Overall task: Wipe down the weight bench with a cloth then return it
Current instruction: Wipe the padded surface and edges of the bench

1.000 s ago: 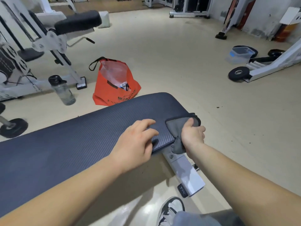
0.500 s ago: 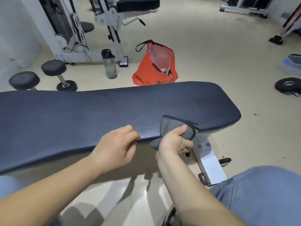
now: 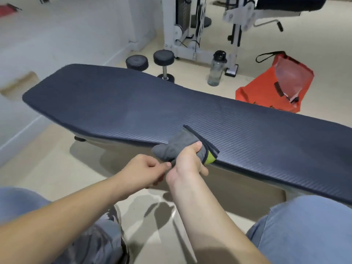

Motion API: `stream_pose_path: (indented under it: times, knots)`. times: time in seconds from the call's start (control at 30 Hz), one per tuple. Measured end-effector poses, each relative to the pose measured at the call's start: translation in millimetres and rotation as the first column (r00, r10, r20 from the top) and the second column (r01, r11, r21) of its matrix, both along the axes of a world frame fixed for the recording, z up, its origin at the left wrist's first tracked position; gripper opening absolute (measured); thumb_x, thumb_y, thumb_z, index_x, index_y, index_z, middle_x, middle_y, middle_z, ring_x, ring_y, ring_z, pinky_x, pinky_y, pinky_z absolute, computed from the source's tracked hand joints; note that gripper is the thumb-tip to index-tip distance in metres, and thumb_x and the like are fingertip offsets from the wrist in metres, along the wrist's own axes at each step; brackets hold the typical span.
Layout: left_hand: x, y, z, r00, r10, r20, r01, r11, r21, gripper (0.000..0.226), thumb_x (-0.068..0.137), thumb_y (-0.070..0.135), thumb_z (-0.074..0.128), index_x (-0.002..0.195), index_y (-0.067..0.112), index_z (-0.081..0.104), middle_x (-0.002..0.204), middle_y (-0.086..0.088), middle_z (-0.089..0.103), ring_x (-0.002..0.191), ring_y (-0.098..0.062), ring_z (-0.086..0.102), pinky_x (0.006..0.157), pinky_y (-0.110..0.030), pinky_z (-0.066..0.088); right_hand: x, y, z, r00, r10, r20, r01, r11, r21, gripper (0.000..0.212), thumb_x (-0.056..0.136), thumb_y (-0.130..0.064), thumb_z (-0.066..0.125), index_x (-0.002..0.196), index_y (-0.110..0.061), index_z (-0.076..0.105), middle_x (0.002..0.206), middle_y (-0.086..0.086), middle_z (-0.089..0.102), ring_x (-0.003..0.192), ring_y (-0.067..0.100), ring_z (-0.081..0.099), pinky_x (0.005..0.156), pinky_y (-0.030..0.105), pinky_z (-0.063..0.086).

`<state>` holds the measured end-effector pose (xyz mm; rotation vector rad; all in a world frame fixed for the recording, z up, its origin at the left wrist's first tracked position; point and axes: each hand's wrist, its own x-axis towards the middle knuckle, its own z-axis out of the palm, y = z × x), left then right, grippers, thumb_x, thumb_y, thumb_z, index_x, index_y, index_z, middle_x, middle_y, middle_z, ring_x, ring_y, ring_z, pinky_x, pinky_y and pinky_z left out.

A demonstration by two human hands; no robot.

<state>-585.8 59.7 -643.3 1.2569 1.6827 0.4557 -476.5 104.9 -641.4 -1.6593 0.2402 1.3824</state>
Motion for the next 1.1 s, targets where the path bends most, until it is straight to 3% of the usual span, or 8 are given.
stream_pose_path:
  times: [0.1, 0.2, 0.27, 0.37, 0.5, 0.7, 0.9, 1.1]
  knots:
    - [11, -1, -3, 0.959, 0.191, 0.211, -0.172, 0.980, -0.102, 0.053, 0.090, 0.055, 0.066, 0.062, 0.011, 0.054, 0.061, -0.001, 0.050, 0.060, -0.017, 0.047, 0.061, -0.030, 0.044, -15, -5, 1, 0.989, 0.125, -0.083, -0.120, 0.991, 0.063, 0.069, 0.088, -0.058, 0.070, 0.123, -0.008, 0.038, 0.111, 0.010, 0.063, 0.086, 0.030, 0.069, 0.069, 0.043, 0.059]
    - [27, 10, -8, 0.865, 0.404, 0.298, -0.347, 0.910, -0.225, 0.053, 0.083, 0.065, 0.069, 0.081, 0.012, 0.073, 0.066, 0.003, 0.066, 0.065, -0.016, 0.063, 0.078, -0.036, 0.062, 3, -13, 1, 0.937, 0.343, -0.060, -0.330, 0.929, 0.166, 0.064, 0.085, -0.054, 0.078, 0.125, -0.008, 0.060, 0.098, 0.009, 0.075, 0.059, 0.021, 0.075, 0.048, 0.032, 0.059]
    - [40, 15, -10, 0.798, 0.478, 0.366, -0.401, 0.876, -0.269, 0.055, 0.084, 0.064, 0.068, 0.101, 0.013, 0.073, 0.080, 0.002, 0.075, 0.076, -0.020, 0.074, 0.087, -0.041, 0.063, 24, -21, -2, 0.862, 0.505, 0.039, -0.504, 0.848, 0.166, 0.059, 0.084, -0.060, 0.075, 0.118, -0.011, 0.072, 0.088, 0.002, 0.074, 0.057, 0.013, 0.068, 0.054, 0.025, 0.050]
    - [54, 18, -11, 0.625, 0.568, 0.535, -0.435, 0.823, -0.366, 0.048, 0.091, 0.053, 0.068, 0.114, 0.011, 0.067, 0.093, -0.004, 0.081, 0.081, -0.024, 0.079, 0.087, -0.042, 0.063, 46, -36, -3, 0.725, 0.645, 0.243, -0.678, 0.730, 0.085, 0.059, 0.083, -0.070, 0.069, 0.100, -0.015, 0.079, 0.087, 0.003, 0.082, 0.077, 0.023, 0.073, 0.077, 0.036, 0.054]
    - [53, 25, -10, 0.400, 0.641, 0.655, -0.445, 0.761, -0.473, 0.045, 0.099, 0.040, 0.062, 0.129, 0.007, 0.057, 0.113, -0.011, 0.076, 0.089, -0.029, 0.078, 0.093, -0.044, 0.060, 52, -37, 0, 0.366, 0.670, 0.646, -0.804, 0.578, -0.143, 0.071, 0.085, -0.076, 0.053, 0.061, -0.011, 0.066, 0.065, 0.004, 0.077, 0.061, 0.023, 0.076, 0.071, 0.043, 0.059]
    - [19, 30, -6, 0.282, 0.693, 0.664, -0.529, 0.690, -0.495, 0.024, 0.107, 0.021, 0.046, 0.127, 0.008, 0.053, 0.122, -0.015, 0.069, 0.100, -0.030, 0.074, 0.088, -0.047, 0.061, 15, -17, 28, 0.037, 0.565, 0.824, -0.841, 0.463, -0.280, 0.071, 0.090, -0.066, 0.046, 0.066, -0.001, 0.060, 0.052, 0.003, 0.070, 0.057, 0.024, 0.071, 0.073, 0.048, 0.061]
    - [-50, 33, -6, 0.166, 0.812, 0.559, -0.693, 0.500, -0.520, 0.020, 0.106, 0.015, 0.043, 0.116, 0.009, 0.060, 0.099, -0.012, 0.072, 0.076, -0.023, 0.072, 0.066, -0.035, 0.062, -58, 8, 37, -0.010, 0.478, 0.878, -0.909, 0.361, -0.207, 0.061, 0.089, -0.060, 0.048, 0.070, -0.002, 0.053, 0.057, 0.000, 0.072, 0.058, 0.023, 0.071, 0.075, 0.046, 0.061]
    - [-148, 46, -18, 0.048, 0.867, 0.497, -0.888, 0.264, -0.375, 0.033, 0.102, 0.021, 0.048, 0.133, 0.012, 0.055, 0.126, -0.009, 0.066, 0.107, -0.029, 0.068, 0.095, -0.043, 0.058, -117, 26, 34, -0.036, 0.491, 0.870, -0.963, 0.217, -0.162, 0.058, 0.088, -0.056, 0.048, 0.073, 0.000, 0.058, 0.056, 0.003, 0.073, 0.056, 0.028, 0.072, 0.081, 0.049, 0.061]
